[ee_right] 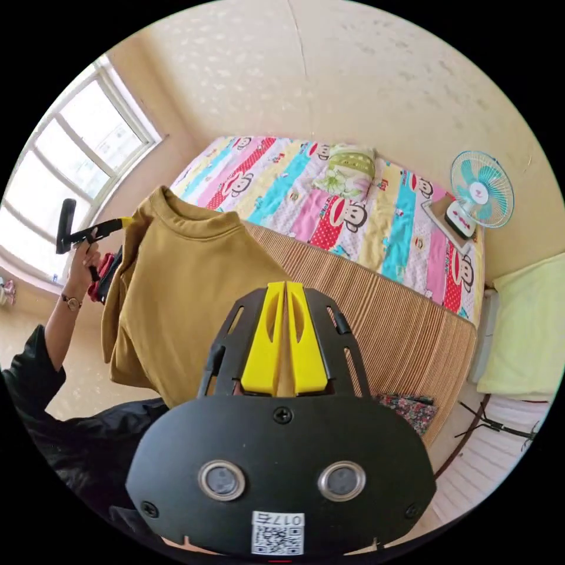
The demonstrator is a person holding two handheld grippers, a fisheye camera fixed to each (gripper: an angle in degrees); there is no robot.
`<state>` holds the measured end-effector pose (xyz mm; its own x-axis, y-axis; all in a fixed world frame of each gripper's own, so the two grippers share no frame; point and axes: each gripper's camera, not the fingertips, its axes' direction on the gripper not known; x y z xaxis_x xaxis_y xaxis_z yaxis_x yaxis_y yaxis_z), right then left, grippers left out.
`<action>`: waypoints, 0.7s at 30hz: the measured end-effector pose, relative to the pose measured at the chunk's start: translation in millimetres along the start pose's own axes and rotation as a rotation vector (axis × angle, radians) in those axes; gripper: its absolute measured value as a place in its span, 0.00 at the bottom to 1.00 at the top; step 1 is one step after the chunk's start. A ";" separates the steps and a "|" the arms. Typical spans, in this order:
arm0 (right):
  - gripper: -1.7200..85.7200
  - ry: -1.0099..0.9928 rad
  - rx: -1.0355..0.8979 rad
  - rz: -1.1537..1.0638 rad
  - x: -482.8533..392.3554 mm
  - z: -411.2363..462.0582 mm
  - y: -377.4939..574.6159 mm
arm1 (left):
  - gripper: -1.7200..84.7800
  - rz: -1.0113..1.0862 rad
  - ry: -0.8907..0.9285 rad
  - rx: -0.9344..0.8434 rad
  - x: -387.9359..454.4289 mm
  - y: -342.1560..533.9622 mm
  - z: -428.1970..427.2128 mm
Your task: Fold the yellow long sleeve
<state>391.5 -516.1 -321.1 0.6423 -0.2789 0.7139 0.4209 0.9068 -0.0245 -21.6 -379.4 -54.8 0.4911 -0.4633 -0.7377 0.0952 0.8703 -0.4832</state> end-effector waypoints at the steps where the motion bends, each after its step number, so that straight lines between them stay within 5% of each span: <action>1: 0.03 -0.055 -0.002 -0.021 -11.0 39.7 -3.0 | 0.14 -0.038 0.043 -0.056 -24.6 10.2 36.0; 9: 0.03 0.011 -0.464 -0.174 -100.7 295.6 107.6 | 0.11 -0.025 -0.160 -0.705 -106.8 163.2 225.6; 14: 0.03 0.132 -0.438 -0.247 -135.0 291.1 210.5 | 0.06 -0.277 0.064 -0.742 -148.7 232.9 190.2; 17: 0.02 0.052 -0.583 -0.206 -126.6 285.0 218.5 | 0.07 -0.521 0.155 -0.540 -186.3 241.4 131.3; 21: 0.02 -0.077 -0.606 0.087 -78.9 277.6 206.7 | 0.11 -0.942 0.403 0.156 -278.1 233.0 30.1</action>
<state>250.0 -218.9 -188.2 0.6519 -0.1675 0.7396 0.6727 0.5781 -0.4619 -110.0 -42.8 52.0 -0.1638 -0.9641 -0.2091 0.4157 0.1248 -0.9009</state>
